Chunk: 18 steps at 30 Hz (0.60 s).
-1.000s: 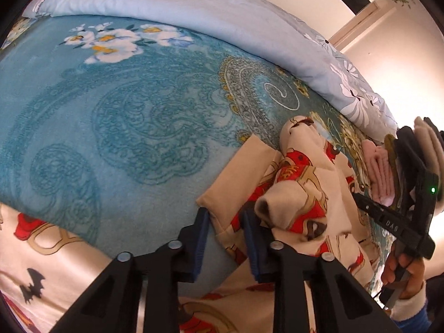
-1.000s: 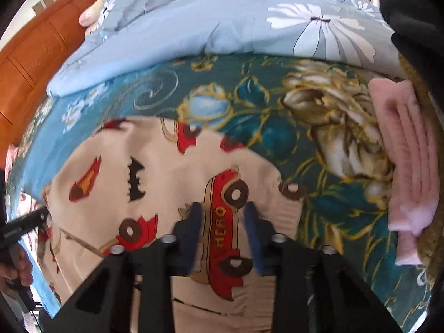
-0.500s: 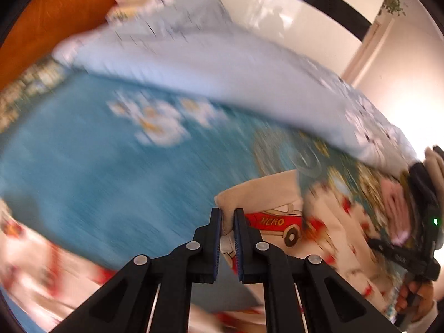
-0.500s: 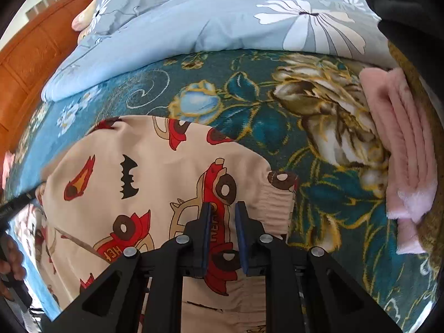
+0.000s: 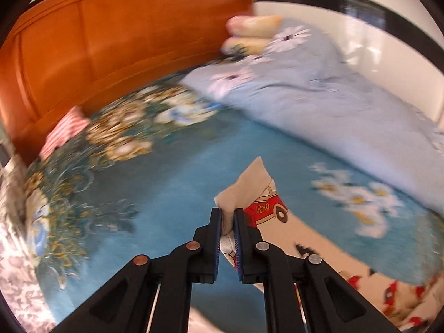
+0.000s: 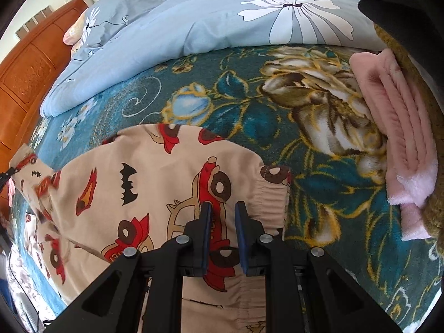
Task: Fold clothes
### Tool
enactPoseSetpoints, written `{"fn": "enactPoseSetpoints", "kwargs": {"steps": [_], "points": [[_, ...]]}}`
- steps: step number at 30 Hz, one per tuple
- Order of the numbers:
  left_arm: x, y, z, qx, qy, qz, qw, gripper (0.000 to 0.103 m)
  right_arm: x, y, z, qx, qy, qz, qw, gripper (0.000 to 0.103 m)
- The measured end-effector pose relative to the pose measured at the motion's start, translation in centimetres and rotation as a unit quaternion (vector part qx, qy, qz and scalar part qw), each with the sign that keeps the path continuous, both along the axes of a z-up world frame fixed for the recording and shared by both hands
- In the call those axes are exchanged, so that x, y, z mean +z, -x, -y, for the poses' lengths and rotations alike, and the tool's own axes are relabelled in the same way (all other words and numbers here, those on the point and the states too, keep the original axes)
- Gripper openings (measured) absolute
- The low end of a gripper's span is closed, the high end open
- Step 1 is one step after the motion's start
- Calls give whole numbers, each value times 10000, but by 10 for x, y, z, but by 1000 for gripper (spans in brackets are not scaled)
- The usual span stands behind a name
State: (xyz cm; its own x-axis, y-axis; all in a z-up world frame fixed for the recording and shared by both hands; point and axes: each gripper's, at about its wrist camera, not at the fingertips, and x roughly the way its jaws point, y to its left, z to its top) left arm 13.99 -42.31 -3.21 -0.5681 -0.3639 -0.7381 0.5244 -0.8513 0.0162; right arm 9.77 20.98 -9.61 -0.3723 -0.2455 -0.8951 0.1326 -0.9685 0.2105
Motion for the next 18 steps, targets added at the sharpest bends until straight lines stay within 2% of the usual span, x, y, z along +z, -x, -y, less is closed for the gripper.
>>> {"fn": "enactPoseSetpoints", "kwargs": {"steps": [3, 8, 13, 15, 18], "points": [[-15, 2, 24, 219, 7, 143, 9997, 10, 3, -1, 1, -9, -102, -36, 9999, 17], [-35, 7, 40, 316, -79, 297, 9990, 10, 29, -1, 12, 262, -314, -474, 9980, 18], [-45, 10, 41, 391, -284, 307, 9984, 10, 29, 32, 48, 1013, -257, -375, 9938, 18], [-47, 9, 42, 404, -320, 332, 9981, 10, 22, 45, 68, 1463, -218, -223, 9888, 18], [-49, 7, 44, 402, -382, 337, 9979, 10, 9, 55, 96, 2124, -504, -107, 9758, 18]]}}
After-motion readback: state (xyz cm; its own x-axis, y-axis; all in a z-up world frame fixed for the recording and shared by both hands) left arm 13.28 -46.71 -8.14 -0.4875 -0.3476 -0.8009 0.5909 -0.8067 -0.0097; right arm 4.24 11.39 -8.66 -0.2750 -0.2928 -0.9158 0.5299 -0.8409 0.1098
